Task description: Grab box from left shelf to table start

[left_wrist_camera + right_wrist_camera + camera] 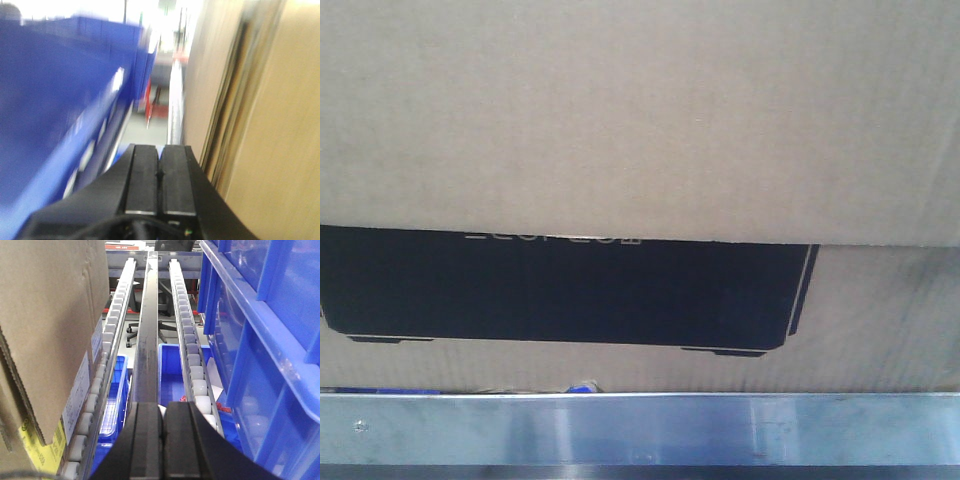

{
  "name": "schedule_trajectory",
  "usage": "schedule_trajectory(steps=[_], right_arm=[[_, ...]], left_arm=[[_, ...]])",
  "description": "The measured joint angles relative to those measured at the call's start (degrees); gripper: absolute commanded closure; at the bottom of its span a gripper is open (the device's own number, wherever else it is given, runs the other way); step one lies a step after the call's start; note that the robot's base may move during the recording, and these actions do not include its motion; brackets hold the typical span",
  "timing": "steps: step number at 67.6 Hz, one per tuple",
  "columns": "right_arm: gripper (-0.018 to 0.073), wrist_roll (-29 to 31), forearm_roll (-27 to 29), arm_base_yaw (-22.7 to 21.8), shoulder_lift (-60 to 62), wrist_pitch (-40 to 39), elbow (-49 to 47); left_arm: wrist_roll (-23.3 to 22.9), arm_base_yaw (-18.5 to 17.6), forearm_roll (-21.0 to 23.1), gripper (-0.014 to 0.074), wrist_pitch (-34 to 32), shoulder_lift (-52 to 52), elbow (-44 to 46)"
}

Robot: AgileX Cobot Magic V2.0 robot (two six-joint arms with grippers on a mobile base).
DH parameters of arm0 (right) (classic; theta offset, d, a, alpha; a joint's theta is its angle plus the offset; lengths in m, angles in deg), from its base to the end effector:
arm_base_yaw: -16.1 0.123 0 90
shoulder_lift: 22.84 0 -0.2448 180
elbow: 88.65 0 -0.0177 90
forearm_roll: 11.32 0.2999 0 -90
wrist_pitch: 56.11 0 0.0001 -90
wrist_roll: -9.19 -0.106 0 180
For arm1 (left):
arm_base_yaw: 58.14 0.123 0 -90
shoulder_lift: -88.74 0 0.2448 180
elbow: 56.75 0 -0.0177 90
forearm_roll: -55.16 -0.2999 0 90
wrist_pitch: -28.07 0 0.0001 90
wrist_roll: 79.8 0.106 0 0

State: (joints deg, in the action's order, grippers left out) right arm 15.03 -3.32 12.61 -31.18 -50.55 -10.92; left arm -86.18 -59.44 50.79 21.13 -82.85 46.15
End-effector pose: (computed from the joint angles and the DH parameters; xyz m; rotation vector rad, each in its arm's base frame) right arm 0.1615 -0.0084 0.1937 0.0678 1.5969 -0.0078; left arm 0.1593 -0.0046 0.2208 -0.0012 1.3719 -0.0552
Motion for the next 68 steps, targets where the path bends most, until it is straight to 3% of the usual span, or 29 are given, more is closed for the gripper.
schedule_trajectory(steps=[10, 20, 25, 35, 40, 51, 68], right_arm=[[0.0501, 0.0, 0.0, 0.0, 0.0, 0.0, 0.0], [0.0501, 0.0, 0.0, 0.0, 0.0, 0.0, 0.0], [0.0501, 0.0, 0.0, 0.0, 0.0, 0.0, 0.0], [0.0501, 0.0, 0.0, 0.0, 0.0, 0.0, 0.0], [0.0501, 0.0, 0.0, 0.0, 0.0, 0.0, 0.0], [0.0501, 0.0, 0.0, 0.0, 0.0, 0.0, 0.0], [0.0501, 0.0, 0.0, 0.0, 0.0, 0.0, 0.0]], left_arm=[[0.0, 0.0, 0.1, 0.0694, 0.1, 0.0, 6.8], [0.0, 0.0, -0.5, 0.0662, 5.3, 0.0, 14.9], [0.0, 0.0, -0.5, 0.0580, 9.1, 0.0, 18.5], [0.0, 0.0, -0.6, 0.0291, 14.5, 0.0, 23.1], [0.0, 0.0, -0.6, 0.0216, 16.8, 0.0, 24.7], [0.0, 0.0, -0.6, 0.0210, 24.4, 1.1, 29.4], [0.8, 0.0, 3.1, 0.0210, 39.8, 15.4, 45.2]])
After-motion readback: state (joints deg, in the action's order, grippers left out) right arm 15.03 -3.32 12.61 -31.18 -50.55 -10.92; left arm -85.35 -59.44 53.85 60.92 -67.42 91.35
